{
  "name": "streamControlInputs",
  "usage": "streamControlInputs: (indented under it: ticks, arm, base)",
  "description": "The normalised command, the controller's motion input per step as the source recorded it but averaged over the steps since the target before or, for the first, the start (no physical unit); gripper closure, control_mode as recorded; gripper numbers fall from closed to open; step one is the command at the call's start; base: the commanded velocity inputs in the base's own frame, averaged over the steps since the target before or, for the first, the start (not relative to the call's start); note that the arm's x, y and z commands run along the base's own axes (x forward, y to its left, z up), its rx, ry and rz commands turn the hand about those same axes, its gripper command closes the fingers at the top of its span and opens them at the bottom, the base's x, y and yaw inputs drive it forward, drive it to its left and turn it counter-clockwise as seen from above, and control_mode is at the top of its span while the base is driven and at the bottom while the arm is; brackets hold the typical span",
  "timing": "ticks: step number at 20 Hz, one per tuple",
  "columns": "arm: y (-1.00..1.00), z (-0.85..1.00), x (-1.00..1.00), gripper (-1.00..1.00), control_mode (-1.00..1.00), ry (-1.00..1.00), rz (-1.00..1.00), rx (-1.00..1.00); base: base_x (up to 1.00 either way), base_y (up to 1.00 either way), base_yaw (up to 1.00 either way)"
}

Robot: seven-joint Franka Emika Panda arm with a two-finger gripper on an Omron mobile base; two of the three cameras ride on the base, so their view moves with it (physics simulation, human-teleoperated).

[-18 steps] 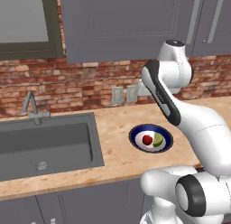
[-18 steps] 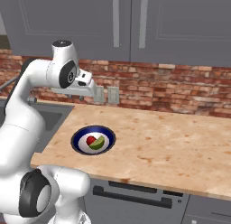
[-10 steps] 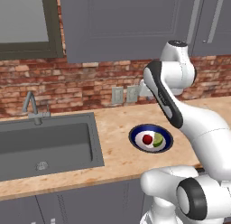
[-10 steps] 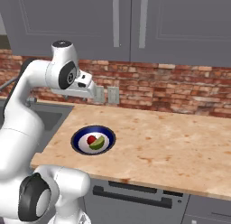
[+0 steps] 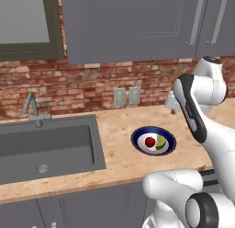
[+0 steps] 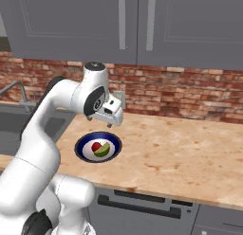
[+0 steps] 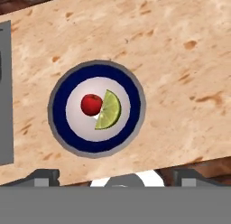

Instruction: Dump the lemon wedge and apple from the bowl so the bowl can be washed. Place the bowl in the sink after clearing the leftovers.

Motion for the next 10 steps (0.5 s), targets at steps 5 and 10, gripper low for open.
streamControlInputs:
  ticks: [5,10]
  arm:
    - [-0.34,-0.52,-0.02,-1.0,-1.0,0.01,-0.17,0.12]
    - [-0.23,-0.63,0.04,-1.0,-1.0,0.01,-0.15,0.16]
  base:
    - [0.0,0.0,0.0]
    - [0.0,0.0,0.0]
